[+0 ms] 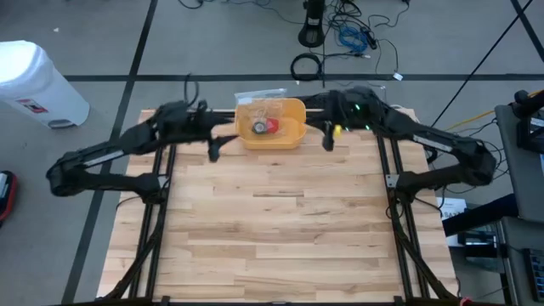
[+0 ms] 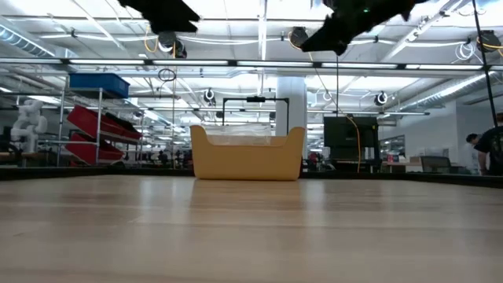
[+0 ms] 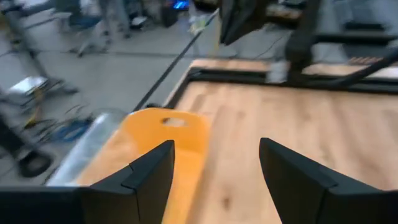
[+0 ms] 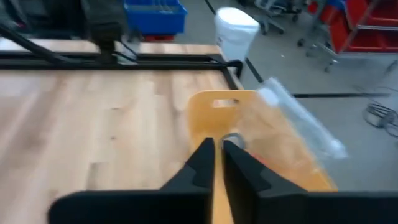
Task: Roll bandage
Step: Return to Home Position
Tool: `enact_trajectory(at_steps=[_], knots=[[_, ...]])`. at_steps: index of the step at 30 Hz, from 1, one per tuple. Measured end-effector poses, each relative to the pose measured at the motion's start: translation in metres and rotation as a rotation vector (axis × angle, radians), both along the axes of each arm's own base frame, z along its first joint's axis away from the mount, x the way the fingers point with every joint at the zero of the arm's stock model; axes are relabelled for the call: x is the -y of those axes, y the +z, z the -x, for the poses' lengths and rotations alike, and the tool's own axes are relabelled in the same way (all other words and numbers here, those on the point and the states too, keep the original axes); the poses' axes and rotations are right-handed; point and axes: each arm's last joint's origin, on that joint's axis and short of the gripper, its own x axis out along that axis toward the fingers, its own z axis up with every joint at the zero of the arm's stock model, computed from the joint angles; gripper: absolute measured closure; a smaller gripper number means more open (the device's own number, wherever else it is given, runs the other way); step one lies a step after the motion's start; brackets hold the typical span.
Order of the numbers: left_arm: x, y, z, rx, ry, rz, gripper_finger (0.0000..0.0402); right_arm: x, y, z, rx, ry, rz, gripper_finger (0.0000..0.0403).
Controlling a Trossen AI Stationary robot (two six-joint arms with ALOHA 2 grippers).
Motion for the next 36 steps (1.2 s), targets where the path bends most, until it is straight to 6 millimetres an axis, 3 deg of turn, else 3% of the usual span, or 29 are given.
enact_trajectory(at_steps=[7,15,24,36], knots=[[0.049,-0.022,0.021,0.090,-0.175,0.049,0.0212,-0.053,-0.023,0.024,0.122,0.105,-0.099,0.0402],[0.081,-0.062,0.030,0.107,-0.222,0.029,0.0267,-0.096,-0.068,0.045,0.308,0.207,-0.143,0.0403],[0.093,-0.091,0.042,0.152,-0.228,0.024,0.0297,-0.110,-0.106,0.072,0.438,0.233,-0.190,0.0403],[0.093,-0.115,0.060,0.202,-0.203,0.061,0.0300,-0.113,-0.108,0.100,0.469,0.219,-0.187,0.0403]])
